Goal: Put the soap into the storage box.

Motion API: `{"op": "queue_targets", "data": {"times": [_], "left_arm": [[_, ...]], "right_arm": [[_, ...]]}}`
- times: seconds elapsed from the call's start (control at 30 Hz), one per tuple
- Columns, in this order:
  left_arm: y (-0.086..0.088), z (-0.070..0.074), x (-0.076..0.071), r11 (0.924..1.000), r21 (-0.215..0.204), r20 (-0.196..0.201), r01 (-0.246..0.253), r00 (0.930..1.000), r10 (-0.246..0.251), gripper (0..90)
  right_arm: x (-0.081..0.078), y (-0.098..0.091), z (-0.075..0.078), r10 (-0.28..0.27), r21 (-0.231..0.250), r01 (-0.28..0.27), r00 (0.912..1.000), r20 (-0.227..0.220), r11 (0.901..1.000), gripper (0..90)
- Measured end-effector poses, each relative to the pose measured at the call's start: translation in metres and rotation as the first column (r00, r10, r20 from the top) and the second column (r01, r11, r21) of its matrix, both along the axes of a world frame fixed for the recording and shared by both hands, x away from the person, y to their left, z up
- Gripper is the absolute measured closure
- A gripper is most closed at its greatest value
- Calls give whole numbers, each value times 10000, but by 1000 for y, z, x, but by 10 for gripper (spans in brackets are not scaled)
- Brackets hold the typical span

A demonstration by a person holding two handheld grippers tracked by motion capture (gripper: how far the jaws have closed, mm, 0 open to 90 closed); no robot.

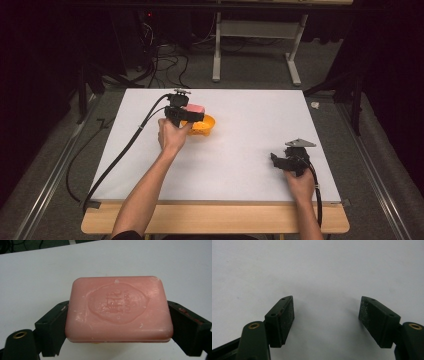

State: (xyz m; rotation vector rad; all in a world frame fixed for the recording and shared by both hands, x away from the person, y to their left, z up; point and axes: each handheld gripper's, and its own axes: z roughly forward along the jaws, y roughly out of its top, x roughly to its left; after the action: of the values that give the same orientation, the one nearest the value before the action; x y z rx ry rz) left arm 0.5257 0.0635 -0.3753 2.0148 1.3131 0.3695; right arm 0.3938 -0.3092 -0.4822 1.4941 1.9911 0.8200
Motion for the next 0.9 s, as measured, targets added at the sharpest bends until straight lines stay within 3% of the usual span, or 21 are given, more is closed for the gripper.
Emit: {"op": "queue_targets", "data": {"times": [0.9], "left_arm": [[-15, -25, 12, 9996, 208, -456, -166, 9988, 176, 132]], "right_arm": [[0, 0, 0, -3, 1, 3, 10000, 0, 10000, 292]]}}
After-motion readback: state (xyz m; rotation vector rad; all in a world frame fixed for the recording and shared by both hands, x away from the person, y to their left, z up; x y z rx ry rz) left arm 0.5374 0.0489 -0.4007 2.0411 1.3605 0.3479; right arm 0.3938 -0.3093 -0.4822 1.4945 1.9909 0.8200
